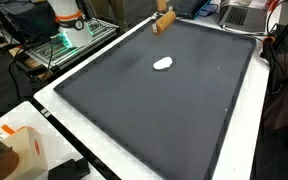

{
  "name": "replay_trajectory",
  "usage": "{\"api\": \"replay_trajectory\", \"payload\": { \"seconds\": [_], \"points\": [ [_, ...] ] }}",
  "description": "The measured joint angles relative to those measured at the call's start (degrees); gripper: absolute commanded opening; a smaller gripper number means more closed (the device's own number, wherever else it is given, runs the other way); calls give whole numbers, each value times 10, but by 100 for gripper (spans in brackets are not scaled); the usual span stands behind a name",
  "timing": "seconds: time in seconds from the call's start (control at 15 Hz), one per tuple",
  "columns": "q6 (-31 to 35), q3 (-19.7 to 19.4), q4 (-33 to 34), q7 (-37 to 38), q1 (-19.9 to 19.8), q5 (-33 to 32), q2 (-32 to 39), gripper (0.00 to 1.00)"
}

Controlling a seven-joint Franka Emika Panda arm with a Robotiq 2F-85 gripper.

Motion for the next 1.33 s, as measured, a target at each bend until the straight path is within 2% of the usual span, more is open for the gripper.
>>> {"api": "replay_trajectory", "payload": {
  "seconds": [0.07,0.2,0.4,0.47,0.8,1.2,1.33],
  "points": [
    [-5,7,22,17,0,-8,18,48],
    [-14,18,60,47,-1,-21,52,48],
    [-17,20,83,55,-3,-24,79,48],
    [-18,20,84,55,-4,-24,81,23],
    [-18,21,90,82,-1,-24,95,23],
    [-32,29,130,133,6,-27,134,23],
    [-50,33,152,148,7,-45,150,23]
  ]
}}
